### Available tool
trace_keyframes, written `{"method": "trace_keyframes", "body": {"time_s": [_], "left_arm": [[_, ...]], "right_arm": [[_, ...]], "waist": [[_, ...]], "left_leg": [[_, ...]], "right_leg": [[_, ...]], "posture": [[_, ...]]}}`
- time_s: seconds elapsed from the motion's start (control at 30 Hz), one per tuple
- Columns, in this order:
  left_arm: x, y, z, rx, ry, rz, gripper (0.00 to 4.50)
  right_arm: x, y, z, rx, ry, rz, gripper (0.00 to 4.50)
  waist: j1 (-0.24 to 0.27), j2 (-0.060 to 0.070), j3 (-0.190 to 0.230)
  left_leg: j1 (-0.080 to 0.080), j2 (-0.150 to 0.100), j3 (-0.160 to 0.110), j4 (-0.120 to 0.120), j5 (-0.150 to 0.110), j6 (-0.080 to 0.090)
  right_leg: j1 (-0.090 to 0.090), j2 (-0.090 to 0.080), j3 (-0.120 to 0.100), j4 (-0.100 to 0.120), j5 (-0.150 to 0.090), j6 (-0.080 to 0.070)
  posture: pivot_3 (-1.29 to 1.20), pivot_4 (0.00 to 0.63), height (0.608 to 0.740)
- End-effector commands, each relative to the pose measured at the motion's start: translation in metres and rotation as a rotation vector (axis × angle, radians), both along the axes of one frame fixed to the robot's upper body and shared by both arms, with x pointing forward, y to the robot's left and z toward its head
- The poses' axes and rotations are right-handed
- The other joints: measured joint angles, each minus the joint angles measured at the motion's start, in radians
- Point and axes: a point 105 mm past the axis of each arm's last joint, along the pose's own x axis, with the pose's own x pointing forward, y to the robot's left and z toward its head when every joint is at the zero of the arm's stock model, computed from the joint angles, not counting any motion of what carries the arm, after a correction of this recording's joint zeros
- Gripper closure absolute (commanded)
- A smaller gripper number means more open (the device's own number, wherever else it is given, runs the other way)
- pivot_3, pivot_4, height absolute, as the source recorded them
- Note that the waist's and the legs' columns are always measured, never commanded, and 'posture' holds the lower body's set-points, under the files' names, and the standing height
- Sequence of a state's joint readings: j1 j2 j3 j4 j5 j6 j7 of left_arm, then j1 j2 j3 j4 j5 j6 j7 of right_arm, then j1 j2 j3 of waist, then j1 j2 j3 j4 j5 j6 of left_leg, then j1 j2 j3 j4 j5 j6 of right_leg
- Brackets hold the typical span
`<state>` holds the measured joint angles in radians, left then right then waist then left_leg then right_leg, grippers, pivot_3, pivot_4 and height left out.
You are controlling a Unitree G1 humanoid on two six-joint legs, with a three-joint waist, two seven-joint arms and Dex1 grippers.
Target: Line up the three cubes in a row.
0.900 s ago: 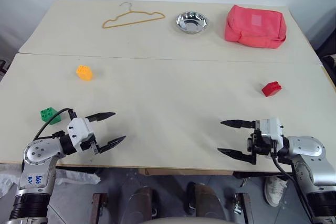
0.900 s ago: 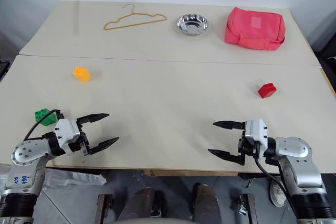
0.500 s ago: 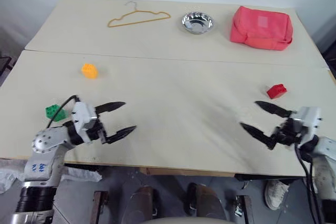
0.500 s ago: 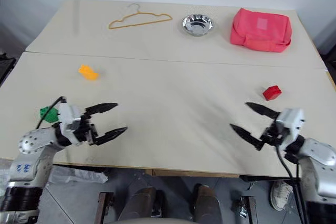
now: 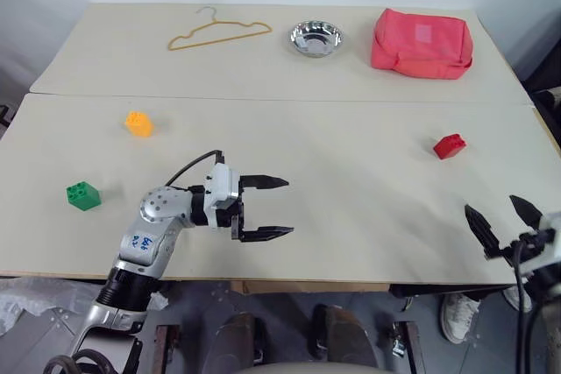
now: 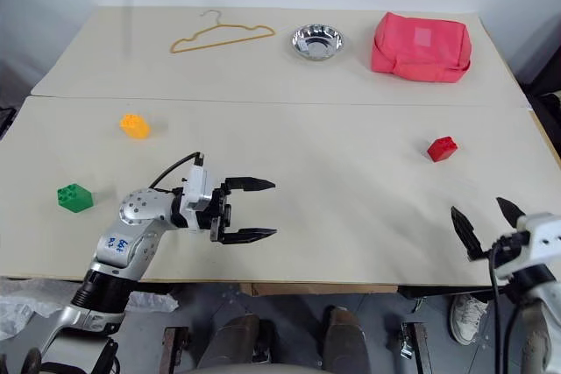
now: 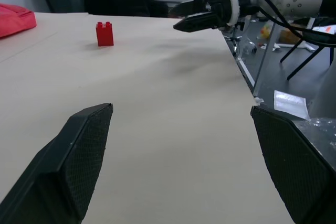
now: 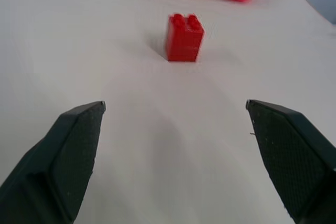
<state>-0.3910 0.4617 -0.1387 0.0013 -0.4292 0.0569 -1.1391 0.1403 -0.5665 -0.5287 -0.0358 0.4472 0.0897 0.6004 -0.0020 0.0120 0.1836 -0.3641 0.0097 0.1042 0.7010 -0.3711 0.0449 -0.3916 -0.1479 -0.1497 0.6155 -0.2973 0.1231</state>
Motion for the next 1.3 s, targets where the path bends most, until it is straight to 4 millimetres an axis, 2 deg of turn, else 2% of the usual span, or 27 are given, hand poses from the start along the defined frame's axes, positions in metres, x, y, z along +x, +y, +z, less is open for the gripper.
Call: {"method": "trace_keyframes", "body": {"time_s": [0.03, 0.13, 0.23, 0.33, 0.4, 0.57, 0.8, 0.9, 1.03, 1.13, 1.27, 1.3], "left_arm": [[0.002, 0.0, 0.01, -0.027, -0.036, 0.001, 0.03], [0.003, -0.001, 0.012, -0.041, -0.021, 0.004, 0.03], [0.004, 0.0, 0.014, -0.079, -0.004, 0.041, 0.03], [0.006, 0.001, 0.015, -0.088, -0.007, 0.068, 0.03], [0.005, 0.0, 0.014, -0.088, -0.007, 0.075, 0.03], [0.001, 0.004, 0.011, -0.077, -0.007, 0.089, 0.03], [0.0, 0.011, 0.011, -0.079, -0.015, 0.138, 0.03], [-0.001, 0.01, 0.01, -0.078, -0.013, 0.136, 0.0], [0.0, 0.009, 0.01, -0.078, -0.013, 0.136, 0.0], [0.002, 0.013, 0.008, -0.073, -0.01, 0.143, 0.0], [0.001, 0.023, -0.002, -0.003, -0.053, 0.149, 0.0], [0.002, 0.027, -0.003, -0.021, -0.035, 0.171, 0.0]], "right_arm": [[0.023, 0.0, 0.024, -0.035, -0.01, 0.011, 0.0], [0.044, 0.002, 0.034, -0.042, 0.028, 0.04, 0.0], [0.091, 0.002, 0.064, -0.028, 0.07, 0.043, 0.0], [0.112, 0.002, 0.068, -0.063, 0.139, 0.044, 0.0], [0.119, -0.002, 0.069, -0.085, 0.159, 0.033, 0.0], [0.132, -0.015, 0.056, -0.087, 0.27, -0.012, 0.0], [0.126, -0.015, 0.039, -0.064, 0.38, 0.031, 0.0], [0.124, -0.017, 0.038, -0.053, 0.377, 0.031, 0.55], [0.122, -0.013, 0.037, -0.061, 0.383, 0.069, 1.87], [0.118, 0.005, 0.046, -0.138, 0.363, 0.218, 2.95], [0.111, 0.052, 0.064, -0.369, 0.28, 0.533, 2.98], [0.106, 0.075, 0.067, -0.421, 0.261, 0.67, 2.98]], "waist": [[0.001, 0.0, 0.0], [0.004, 0.0, 0.0], [-0.002, 0.001, 0.001], [0.001, 0.002, 0.001], [0.009, 0.002, 0.001], [0.016, 0.002, 0.001], [0.013, 0.002, 0.001], [0.012, 0.002, 0.001], [0.011, 0.002, 0.001], [0.011, 0.002, 0.001], [0.0, 0.002, 0.001], [-0.003, 0.002, 0.001]], "left_leg": [[0.0, 0.0, 0.0, 0.0, 0.0, 0.0], [-0.001, 0.0, 0.0, 0.0, 0.0, 0.0], [-0.003, -0.001, 0.0, 0.002, 0.0, 0.001], [-0.003, -0.001, 0.0, 0.002, 0.001, 0.002], [-0.006, 0.0, -0.006, 0.001, 0.001, 0.001], [-0.009, -0.004, -0.007, 0.0, 0.001, 0.002], [-0.009, -0.003, -0.007, 0.0, 0.001, 0.003], [-0.009, -0.003, -0.007, 0.0, 0.001, 0.003], [-0.008, -0.003, -0.007, 0.0, 0.001, 0.002], [-0.009, -0.004, -0.007, 0.0, 0.001, 0.002], [-0.008, -0.003, -0.007, 0.0, 0.001, 0.002], [-0.008, -0.003, -0.007, 0.0, 0.001, 0.002]], "right_leg": [[0.0, 0.0, 0.0, 0.0, 0.0, 0.0], [-0.001, 0.0, 0.0, 0.0, 0.0, 0.0], [-0.001, -0.001, -0.001, 0.0, 0.0, 0.001], [-0.002, -0.002, 0.0, 0.001, 0.001, 0.001], [-0.002, -0.001, -0.006, 0.0, 0.0, -0.001], [-0.001, -0.003, -0.007, -0.004, 0.001, 0.001], [-0.001, -0.003, -0.007, -0.005, 0.001, 0.001], [-0.001, -0.003, -0.007, -0.005, 0.001, 0.001], [-0.001, -0.003, -0.007, -0.005, 0.001, 0.001], [-0.001, -0.003, -0.007, -0.005, 0.001, 0.001], [-0.001, -0.003, -0.007, -0.005, 0.001, 0.001], [-0.001, -0.002, -0.007, -0.005, 0.001, 0.001]], "posture": [[0.0, 0.15, 0.74], [0.0, 0.15, 0.74], [0.0, 0.15, 0.74], [0.0, 0.15, 0.74], [0.0, 0.15, 0.74], [0.0, 0.15, 0.74], [0.0, 0.15, 0.74], [0.0, 0.15, 0.74], [0.0, 0.15, 0.74], [0.0, 0.15, 0.74], [0.0, 0.15, 0.74], [0.0, 0.15, 0.74]]}}
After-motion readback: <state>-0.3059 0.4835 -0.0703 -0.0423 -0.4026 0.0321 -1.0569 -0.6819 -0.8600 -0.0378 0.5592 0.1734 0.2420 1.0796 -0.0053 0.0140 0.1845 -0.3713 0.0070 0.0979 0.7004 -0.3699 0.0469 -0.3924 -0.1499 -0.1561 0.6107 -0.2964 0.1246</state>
